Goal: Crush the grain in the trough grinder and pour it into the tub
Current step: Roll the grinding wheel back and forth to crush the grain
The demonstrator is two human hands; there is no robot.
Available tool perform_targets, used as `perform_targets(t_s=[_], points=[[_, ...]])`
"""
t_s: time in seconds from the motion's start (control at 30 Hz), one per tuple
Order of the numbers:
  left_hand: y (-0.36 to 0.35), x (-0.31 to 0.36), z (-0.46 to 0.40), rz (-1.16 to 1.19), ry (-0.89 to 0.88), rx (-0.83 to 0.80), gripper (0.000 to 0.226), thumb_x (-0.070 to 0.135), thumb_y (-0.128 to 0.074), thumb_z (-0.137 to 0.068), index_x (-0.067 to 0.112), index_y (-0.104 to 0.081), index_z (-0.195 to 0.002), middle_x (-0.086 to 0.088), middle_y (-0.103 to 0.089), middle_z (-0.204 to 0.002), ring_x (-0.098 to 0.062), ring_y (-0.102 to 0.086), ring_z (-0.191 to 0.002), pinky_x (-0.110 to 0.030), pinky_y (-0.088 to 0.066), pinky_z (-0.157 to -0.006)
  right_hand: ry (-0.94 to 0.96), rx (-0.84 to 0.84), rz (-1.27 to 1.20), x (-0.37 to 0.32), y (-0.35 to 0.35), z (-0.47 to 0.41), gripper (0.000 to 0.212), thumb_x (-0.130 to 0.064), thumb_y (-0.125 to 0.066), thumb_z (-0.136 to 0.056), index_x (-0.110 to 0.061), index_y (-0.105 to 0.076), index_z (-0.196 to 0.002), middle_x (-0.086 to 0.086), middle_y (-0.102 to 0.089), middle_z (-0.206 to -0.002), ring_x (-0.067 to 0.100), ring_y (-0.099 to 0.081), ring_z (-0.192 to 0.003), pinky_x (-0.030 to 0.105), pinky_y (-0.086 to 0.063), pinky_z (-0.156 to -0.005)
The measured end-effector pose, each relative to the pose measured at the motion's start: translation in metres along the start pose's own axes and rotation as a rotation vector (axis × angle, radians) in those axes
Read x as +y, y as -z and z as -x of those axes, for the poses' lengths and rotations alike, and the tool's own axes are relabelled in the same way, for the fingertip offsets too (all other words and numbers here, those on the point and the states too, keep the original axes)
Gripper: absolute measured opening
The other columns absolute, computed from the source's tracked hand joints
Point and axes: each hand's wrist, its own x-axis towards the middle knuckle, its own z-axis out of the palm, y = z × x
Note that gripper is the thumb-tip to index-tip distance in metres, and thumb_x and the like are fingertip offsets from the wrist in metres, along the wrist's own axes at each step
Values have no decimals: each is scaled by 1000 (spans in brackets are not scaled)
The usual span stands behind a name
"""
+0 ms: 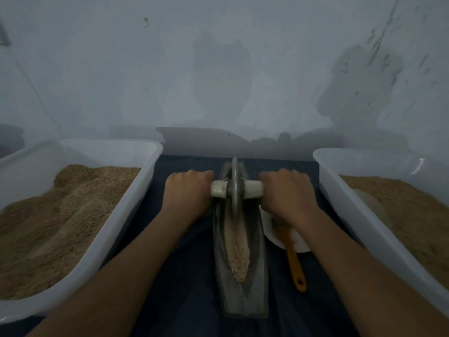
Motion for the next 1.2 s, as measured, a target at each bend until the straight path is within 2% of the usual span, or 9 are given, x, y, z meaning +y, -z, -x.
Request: perform_targets(t_s=[0.1,0.23,0.3,0.43,0.63,0.77,1.0,1.13,1.2], points=[[2,3,-1,27,13,17,13,34,-60,-93,27,-51,-87,4,-61,-78,-24,-64,-73,-32,-35,-61,-14,-74,-18,1,1,-11,22,-39,-71,-79,-32,-63,-98,-2,-63,-85,20,-49,-69,33,-36,-63],[19,6,42,49,-116,70,31,31,-78,-76,27,-50,-87,4,-63,-75,-24,-62,-66,-34,-37,-63,-34,29,-37,-6,3,40,24,-36,-73,-79,-30,-50,-84,-7,-59,-73,16,-48,-60,29,-35,-54],[28,2,69,88,-199,111,46,24,-87,-60,26,-51,-87,3,-58,-71,-23,-56,-58,-33,-35,-60,12,69,-52,-8,8,70,29,-40,-82,-69,-31,-58,-83,-9,-59,-67,12,-51,-54,26,-36,-49],[33,-4,92,60,-262,139,49,14,-83,-54,24,-49,-88,3,-51,-68,-24,-49,-54,-32,-28,-58,30,65,-19,-6,20,95,42,-39,-92,-50,-35,-60,-77,-11,-53,-55,9,-32,-46,20,-13,-45],[8,2,32,-12,-108,85,40,22,-80,-71,27,-41,-79,3,-60,-66,-25,-60,-58,-32,-31,-60,-7,37,-12,-6,4,36,20,-33,-70,-80,-29,-50,-82,-8,-39,-63,18,-43,-58,29,-30,-53],[-6,3,-2,-20,-18,76,24,32,-66,-84,27,-43,-82,2,-64,-74,-27,-65,-69,-34,-30,-65,-40,-50,-21,-5,0,-6,19,-41,-70,-82,-30,-61,-95,-5,-43,-73,21,-42,-66,33,-31,-60],[13,-5,48,79,-143,23,37,29,-78,-80,26,-49,-102,2,-63,-88,-26,-63,-79,-37,-40,-68,32,71,47,-11,10,39,23,-27,-72,-79,-27,-51,-87,-7,-37,-65,19,-35,-55,27,-12,-49],[32,0,81,8,-219,49,51,15,-88,-57,22,-53,-93,1,-57,-73,-28,-57,-61,-35,-30,-60,84,44,12,-10,16,69,20,-34,-74,-79,-27,-63,-93,-7,-60,-72,15,-50,-59,27,-31,-52],[30,0,80,10,-205,-8,52,18,-89,-58,25,-50,-93,3,-57,-72,-25,-57,-60,-34,-31,-60,74,43,19,-12,17,72,24,-36,-80,-73,-27,-65,-90,-6,-62,-68,15,-53,-56,27,-32,-52]])
